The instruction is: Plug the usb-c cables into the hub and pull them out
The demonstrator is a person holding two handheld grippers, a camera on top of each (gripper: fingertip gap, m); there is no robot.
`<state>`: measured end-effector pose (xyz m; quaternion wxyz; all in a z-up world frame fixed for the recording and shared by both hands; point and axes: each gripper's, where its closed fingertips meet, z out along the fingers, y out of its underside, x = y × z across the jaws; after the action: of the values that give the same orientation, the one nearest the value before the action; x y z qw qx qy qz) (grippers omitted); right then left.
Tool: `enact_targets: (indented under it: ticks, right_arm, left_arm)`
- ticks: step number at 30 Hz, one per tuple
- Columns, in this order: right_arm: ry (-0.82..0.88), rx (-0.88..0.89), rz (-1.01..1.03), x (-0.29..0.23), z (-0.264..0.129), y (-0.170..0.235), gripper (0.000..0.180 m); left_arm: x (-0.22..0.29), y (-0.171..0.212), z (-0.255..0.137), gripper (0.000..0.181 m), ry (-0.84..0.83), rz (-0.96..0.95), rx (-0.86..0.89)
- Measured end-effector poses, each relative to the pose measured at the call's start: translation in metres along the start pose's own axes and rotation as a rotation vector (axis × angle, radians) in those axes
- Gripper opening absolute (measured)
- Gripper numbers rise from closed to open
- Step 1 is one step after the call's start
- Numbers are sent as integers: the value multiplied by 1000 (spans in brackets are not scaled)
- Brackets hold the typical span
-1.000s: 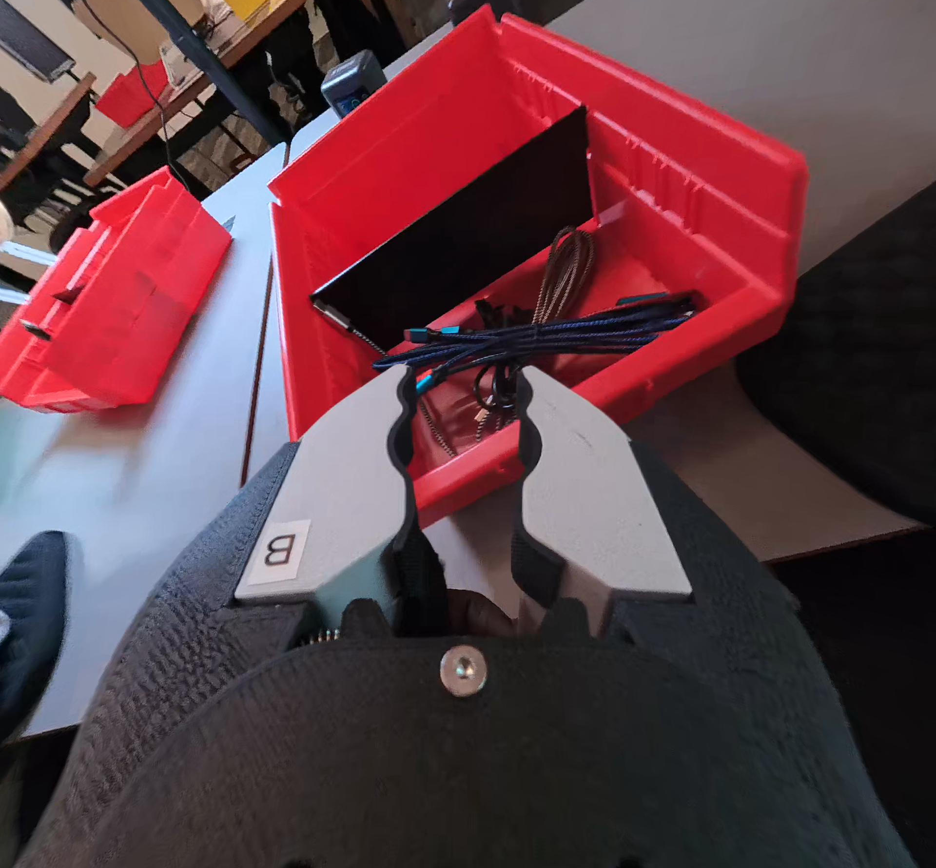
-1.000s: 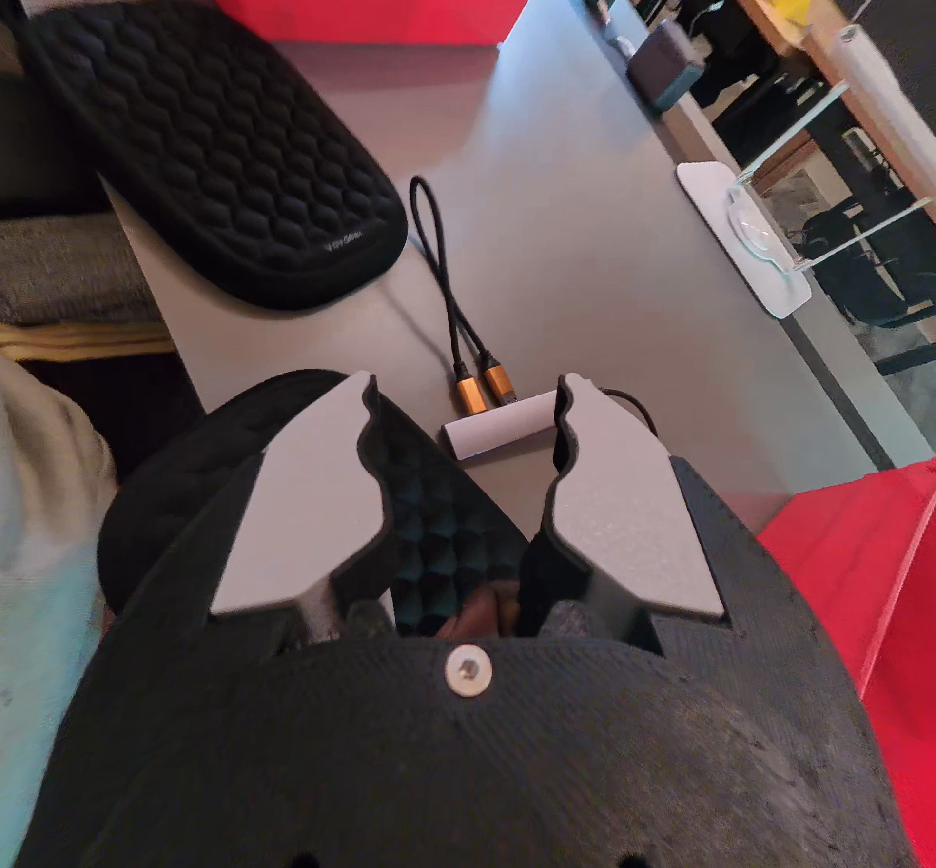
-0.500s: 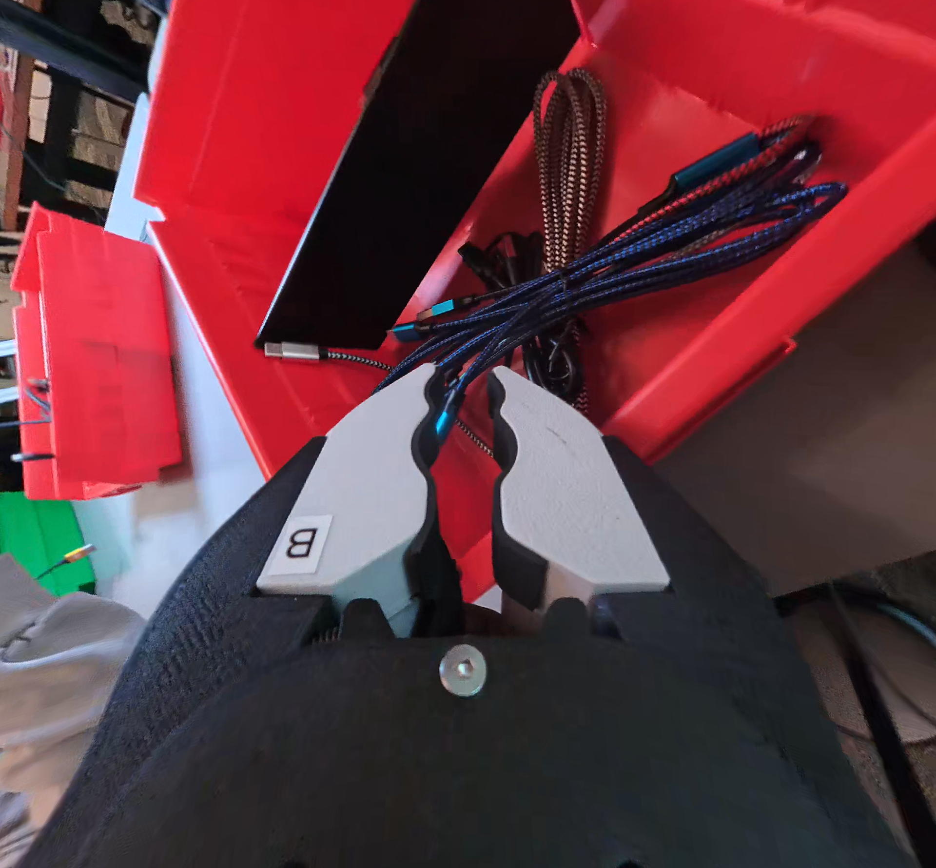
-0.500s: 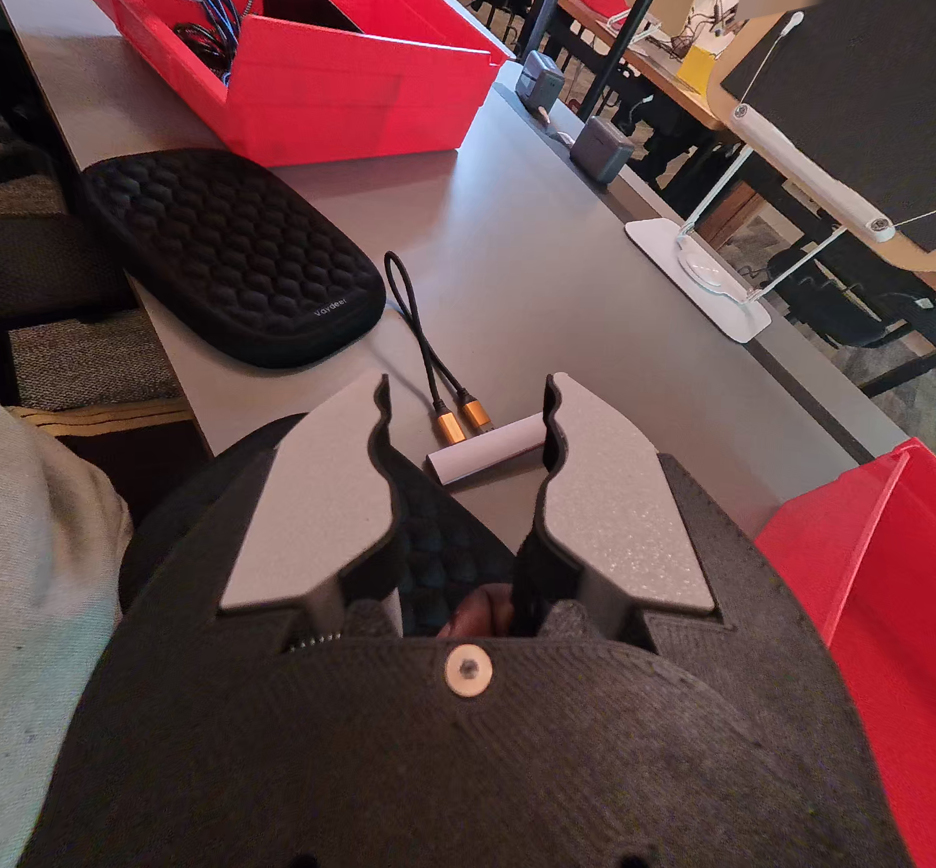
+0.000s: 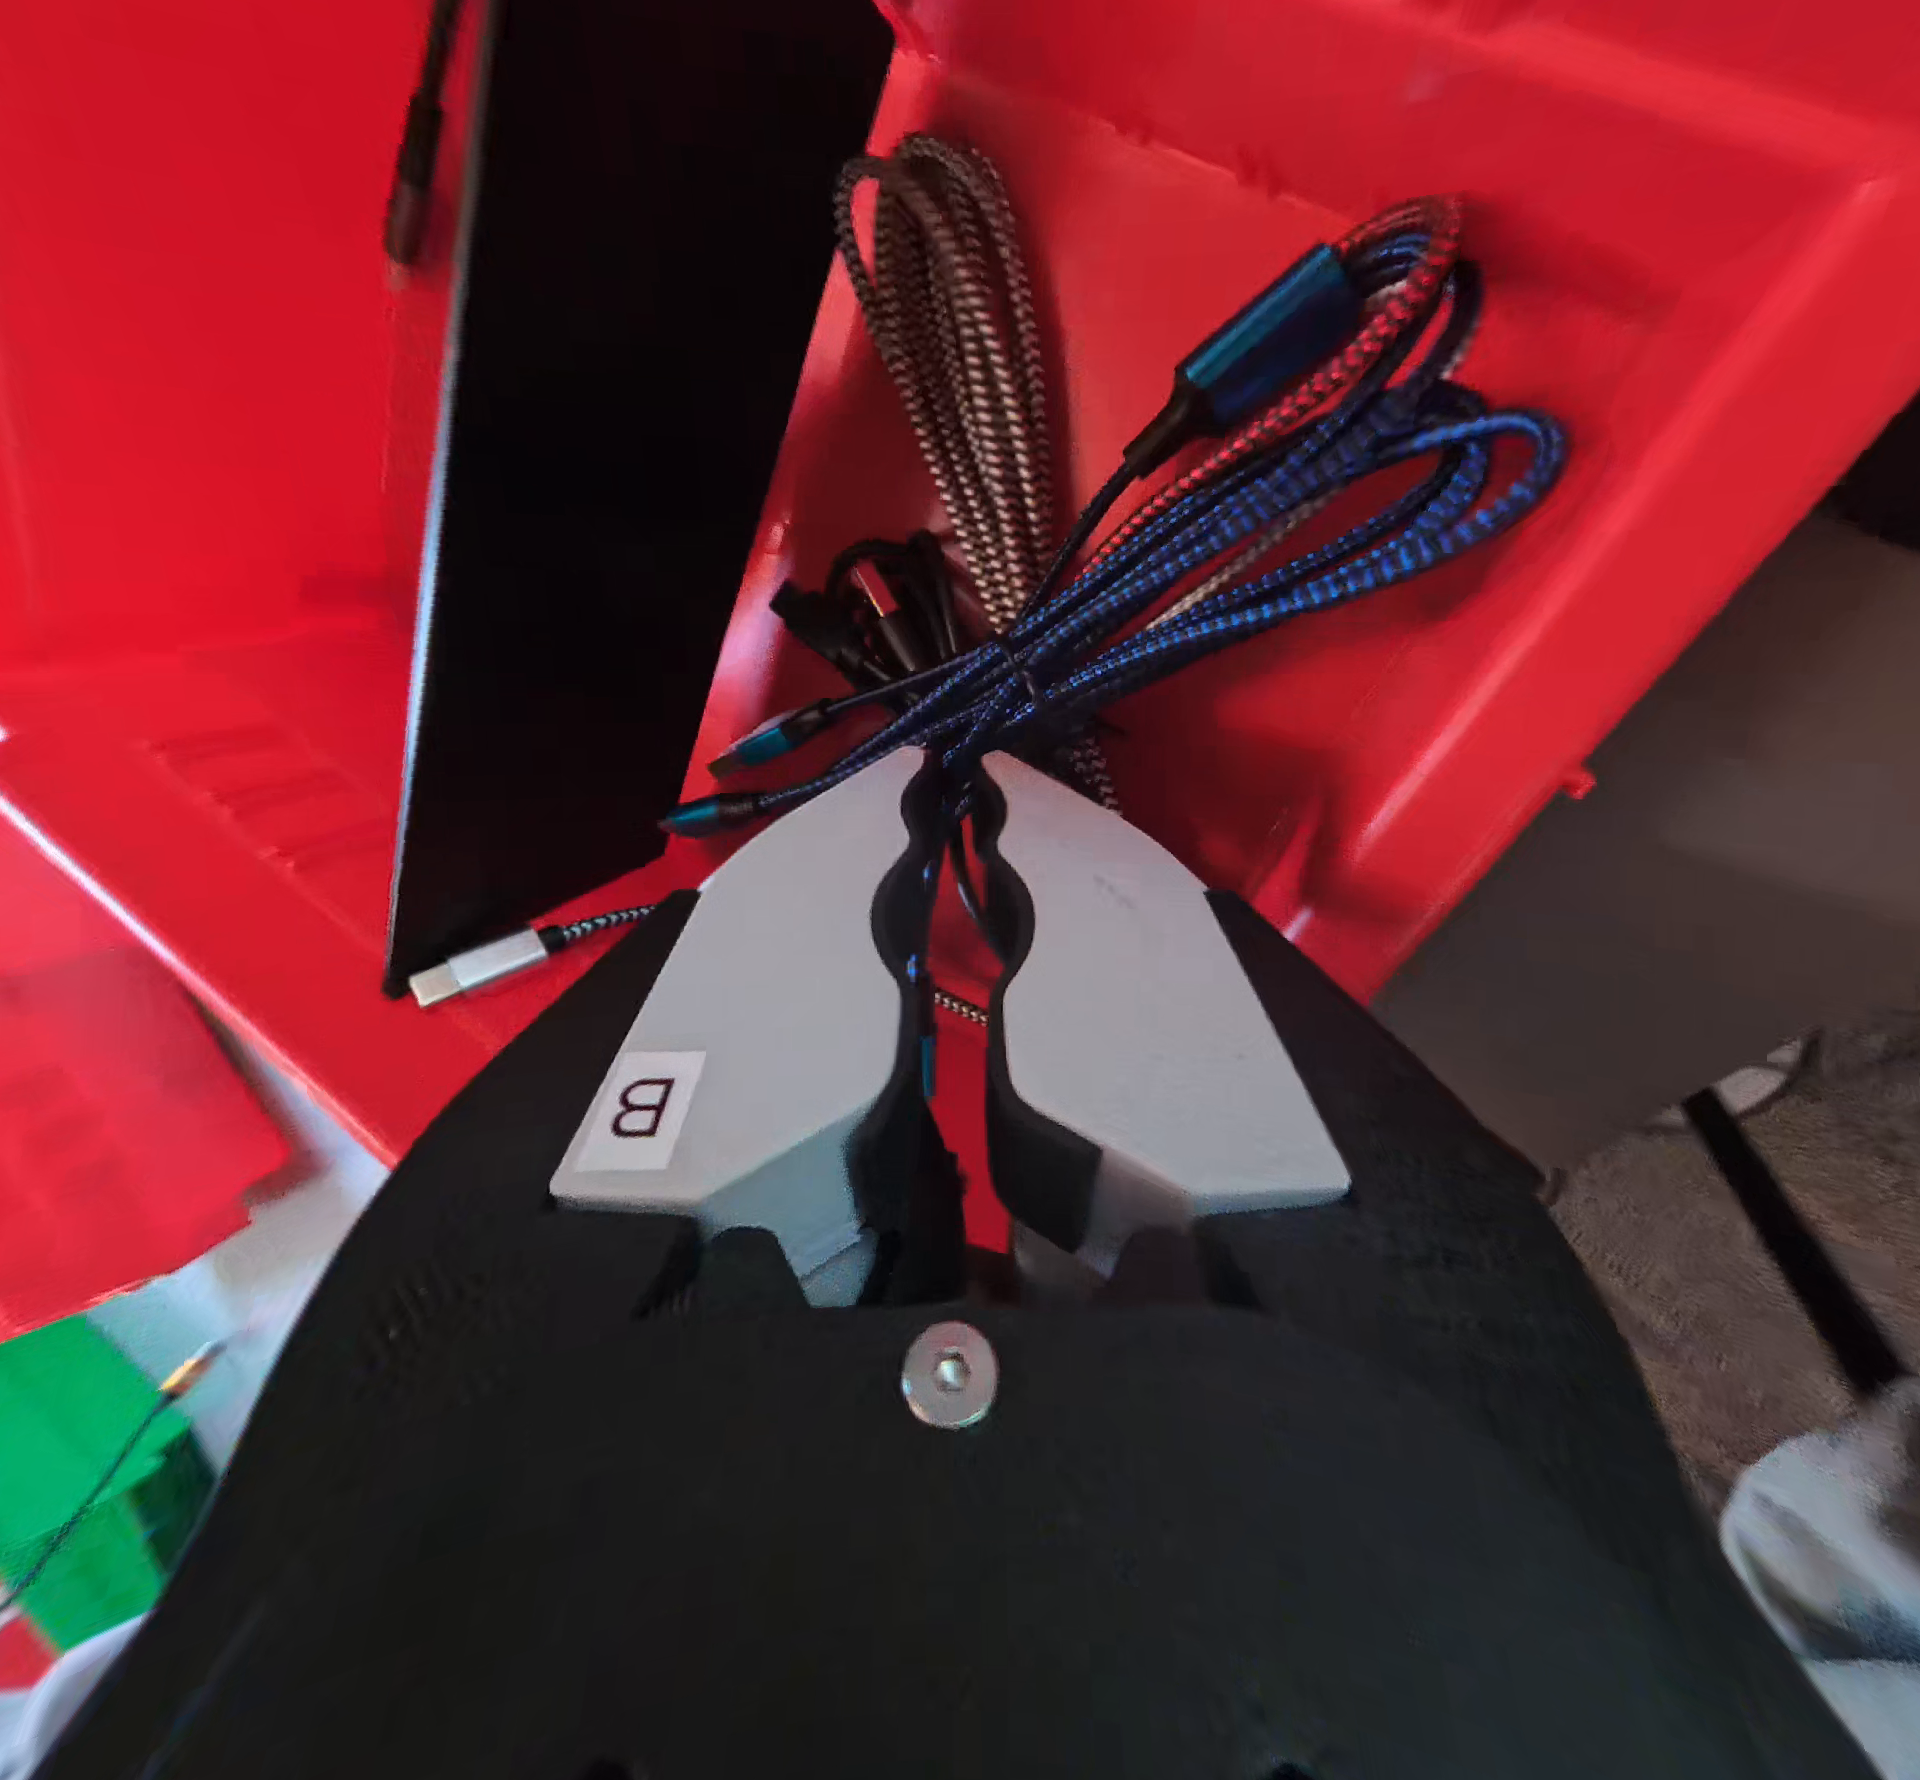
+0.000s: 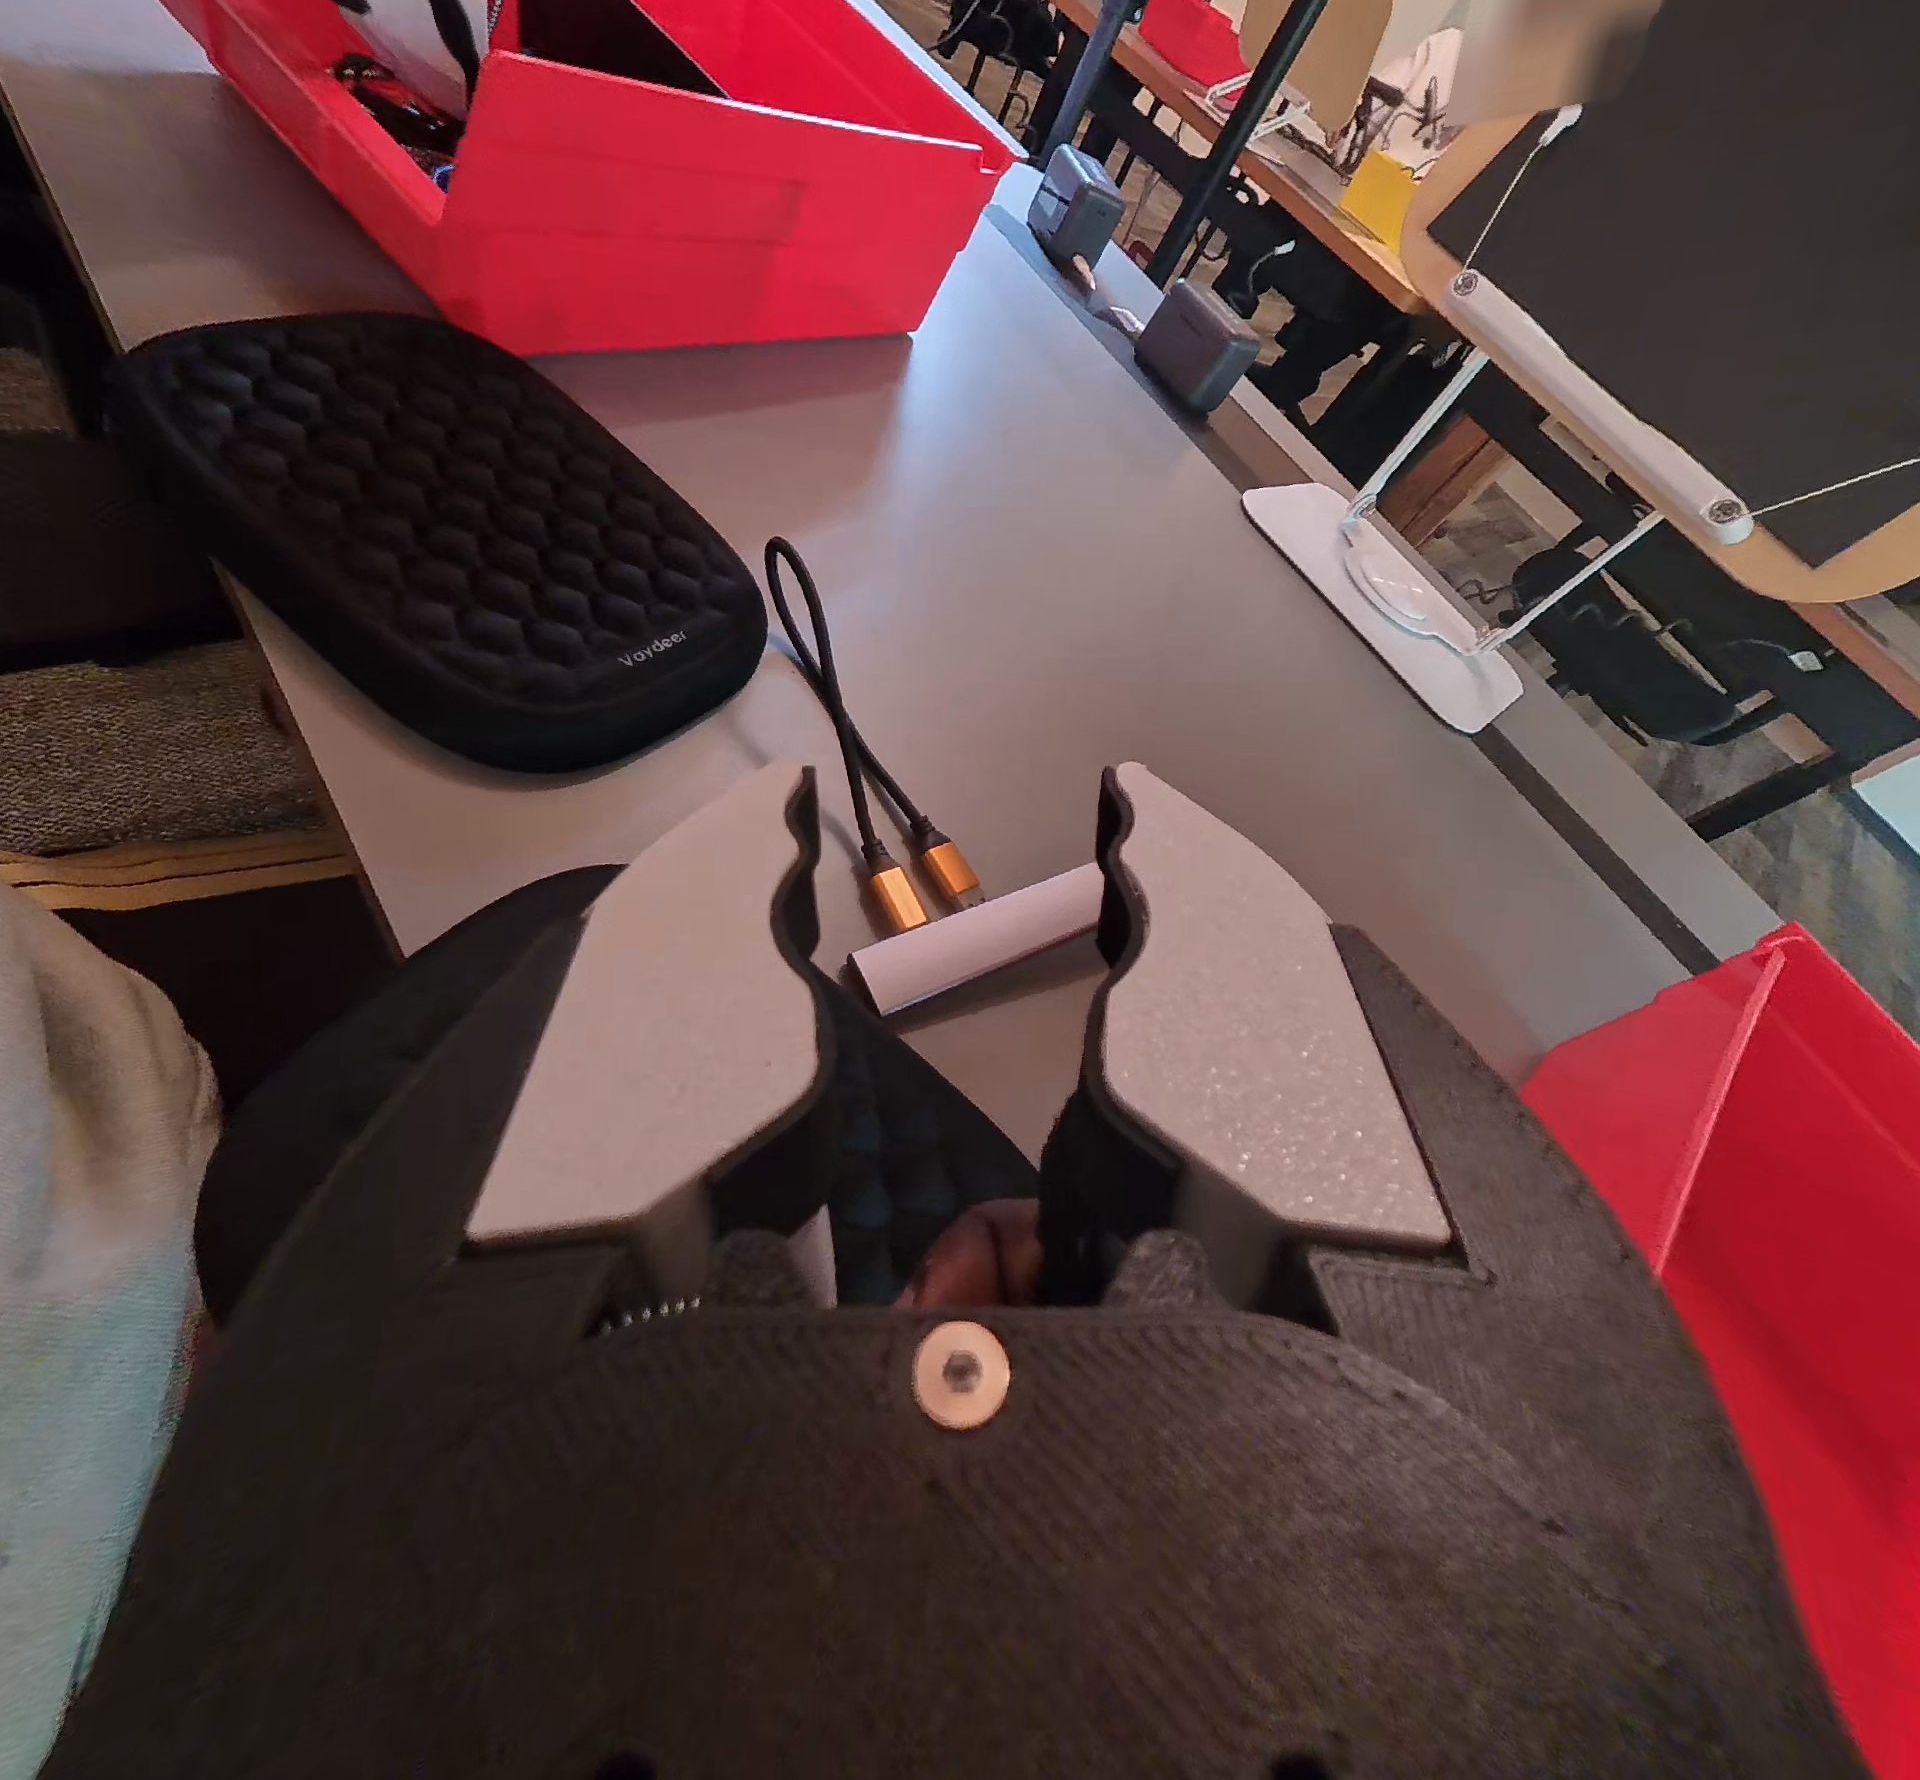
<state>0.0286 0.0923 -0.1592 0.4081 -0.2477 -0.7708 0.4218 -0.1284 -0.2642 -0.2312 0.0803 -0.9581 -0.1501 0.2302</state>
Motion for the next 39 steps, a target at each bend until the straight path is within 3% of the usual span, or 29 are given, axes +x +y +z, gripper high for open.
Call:
enact_targets:
  ticks: [1,5,10,13,16,18,23,26,31,35,39]
  right_arm:
    - [8,0,-3,1,-1,0,50]
    - [25,25,-1,5,-2,-3,47]
    - [21,62,6,1,-1,-10,46]
    - [23,76,1,-3,1,-14,45]
    - [1,120,20,-13,2,-24,44]
    - [-25,165,39,-22,4,-34,42]
    - [-126,347,115,-55,7,-73,37]
    - [-184,488,183,-73,4,-101,23]
    - [-304,614,328,-94,3,-137,21]
    - [-222,571,318,-86,15,-136,23]
    - [-234,586,333,-89,15,-144,19]
  left_arm:
    - [-3,-3,-5,6,-19,-27,41]
    - [-25,-22,-39,4,-178,-234,331]
    - [-48,-41,-103,4,-272,-624,873]
    - [-45,-56,-145,4,-135,-825,1289]
    - [-28,-75,-186,3,216,-974,1718]
    - [-14,-89,-201,3,406,-1020,1884]
    - [13,-130,-212,2,750,-1152,2053]
    - [28,-152,-211,3,885,-1233,2099]
    - [53,-183,-203,1,945,-1282,2082]
    - [67,-196,-204,2,1047,-1290,2066]
    - [75,-203,-202,2,994,-1275,2059]
